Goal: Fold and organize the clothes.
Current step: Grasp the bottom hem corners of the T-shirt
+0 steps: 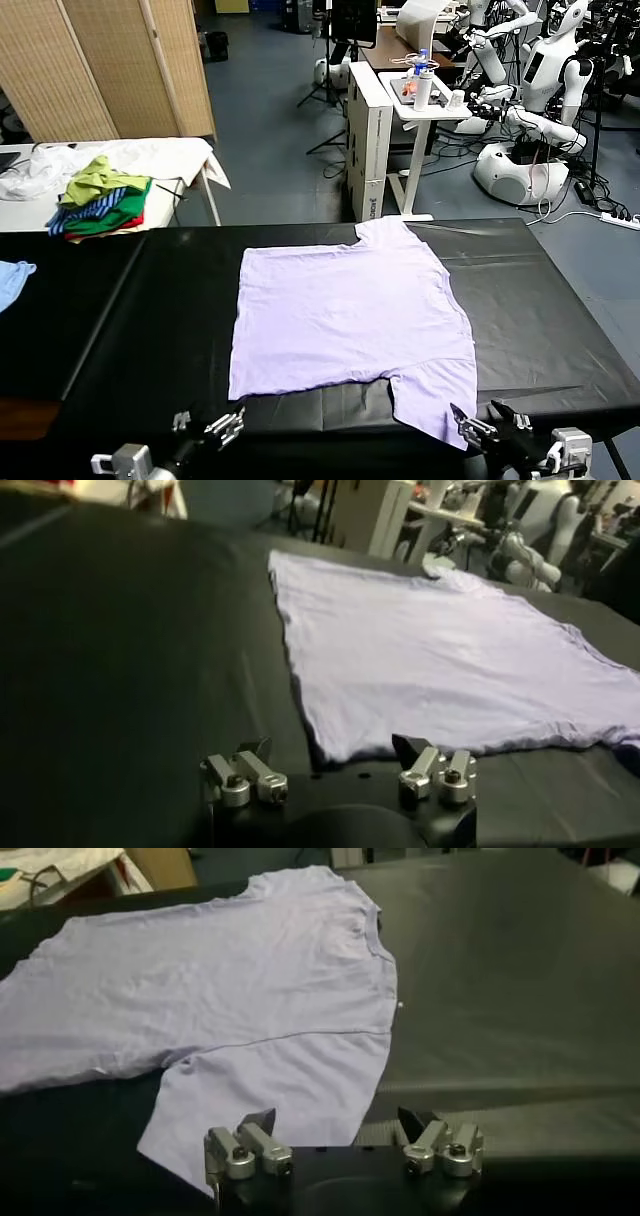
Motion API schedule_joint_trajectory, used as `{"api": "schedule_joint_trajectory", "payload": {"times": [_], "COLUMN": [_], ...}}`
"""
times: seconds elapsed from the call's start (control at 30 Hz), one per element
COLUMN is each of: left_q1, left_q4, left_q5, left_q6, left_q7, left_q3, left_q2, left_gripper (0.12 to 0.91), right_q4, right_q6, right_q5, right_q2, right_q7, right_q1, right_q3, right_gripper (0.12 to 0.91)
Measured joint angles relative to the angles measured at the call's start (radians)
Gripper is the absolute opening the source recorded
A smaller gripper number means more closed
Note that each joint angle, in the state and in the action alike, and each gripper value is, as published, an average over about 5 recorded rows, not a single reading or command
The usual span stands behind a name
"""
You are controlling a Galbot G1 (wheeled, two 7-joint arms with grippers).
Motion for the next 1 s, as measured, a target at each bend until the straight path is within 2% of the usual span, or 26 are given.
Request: {"api": "schedule_joint_trajectory", "payload": {"times": [0.23,0.5,0.57,0.6,0.7,0.8,0.87,0.93,1.0], "left_q1": [-0.004,-0.015,-0.016,-0.016,-0.013,-0.008,-0.006,-0.002,0.003], "left_q4": [0.017,0.037,0.040,0.042,0.042,0.042,0.041,0.039,0.035], "left_q5": [0.003,0.008,0.008,0.009,0.011,0.014,0.017,0.021,0.026], "left_q6": [-0.008,-0.019,-0.020,-0.021,-0.021,-0.022,-0.024,-0.025,-0.026], "left_q7": [-0.008,-0.008,-0.007,-0.006,-0.005,-0.004,-0.004,-0.005,-0.008], "left_q3": [0.004,0.007,0.007,0.007,0.008,0.009,0.010,0.011,0.011], "left_q2": [-0.019,-0.027,-0.027,-0.027,-0.027,-0.027,-0.027,-0.028,-0.027], "left_gripper": [0.883,0.614,0.539,0.477,0.305,0.199,0.168,0.149,0.146], "right_q4": [-0.019,-0.037,-0.039,-0.038,-0.034,-0.026,-0.019,-0.006,0.012], "right_q6": [-0.001,-0.001,-0.001,-0.001,-0.001,-0.001,-0.002,-0.009,-0.021], "right_q5": [-0.018,-0.025,-0.028,-0.030,-0.032,-0.034,-0.035,-0.037,-0.040], "right_q2": [0.003,0.005,0.006,0.006,0.007,0.007,0.008,0.008,0.010], "right_q7": [0.007,0.008,0.007,0.007,0.006,0.008,0.015,0.027,0.040], "right_q1": [-0.001,0.003,0.004,0.004,0.005,0.003,-0.002,-0.011,-0.024], "right_q3": [-0.010,-0.020,-0.023,-0.026,-0.032,-0.034,-0.033,-0.030,-0.026], "right_gripper": [0.875,0.750,0.680,0.636,0.463,0.274,0.181,0.142,0.140]}}
